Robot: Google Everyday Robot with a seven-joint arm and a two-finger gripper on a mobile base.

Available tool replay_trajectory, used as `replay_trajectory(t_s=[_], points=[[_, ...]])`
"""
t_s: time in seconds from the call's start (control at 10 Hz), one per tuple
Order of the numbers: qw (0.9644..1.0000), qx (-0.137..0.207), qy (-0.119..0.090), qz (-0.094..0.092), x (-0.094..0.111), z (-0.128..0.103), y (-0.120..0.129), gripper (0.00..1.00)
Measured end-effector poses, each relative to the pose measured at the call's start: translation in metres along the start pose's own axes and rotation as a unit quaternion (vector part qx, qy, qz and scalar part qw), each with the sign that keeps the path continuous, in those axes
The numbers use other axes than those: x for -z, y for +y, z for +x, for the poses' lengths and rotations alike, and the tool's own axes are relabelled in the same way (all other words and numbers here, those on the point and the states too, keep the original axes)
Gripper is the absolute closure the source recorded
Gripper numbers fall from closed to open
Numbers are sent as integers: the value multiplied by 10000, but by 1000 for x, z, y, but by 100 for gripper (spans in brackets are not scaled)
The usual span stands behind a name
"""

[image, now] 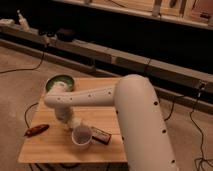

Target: Wipe the white sponge on the table

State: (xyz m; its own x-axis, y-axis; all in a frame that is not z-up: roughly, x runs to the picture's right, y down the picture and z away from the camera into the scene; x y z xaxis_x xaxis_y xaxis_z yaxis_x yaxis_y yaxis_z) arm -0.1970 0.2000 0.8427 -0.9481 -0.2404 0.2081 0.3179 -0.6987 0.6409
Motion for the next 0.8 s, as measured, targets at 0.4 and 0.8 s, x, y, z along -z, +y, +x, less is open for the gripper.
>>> replay_trajectory(t_s=[0.4,0.8], points=[[9968,-719,264,-221,11,-32,48,74],[9901,-1248,511,-385,19,-50,94,74]])
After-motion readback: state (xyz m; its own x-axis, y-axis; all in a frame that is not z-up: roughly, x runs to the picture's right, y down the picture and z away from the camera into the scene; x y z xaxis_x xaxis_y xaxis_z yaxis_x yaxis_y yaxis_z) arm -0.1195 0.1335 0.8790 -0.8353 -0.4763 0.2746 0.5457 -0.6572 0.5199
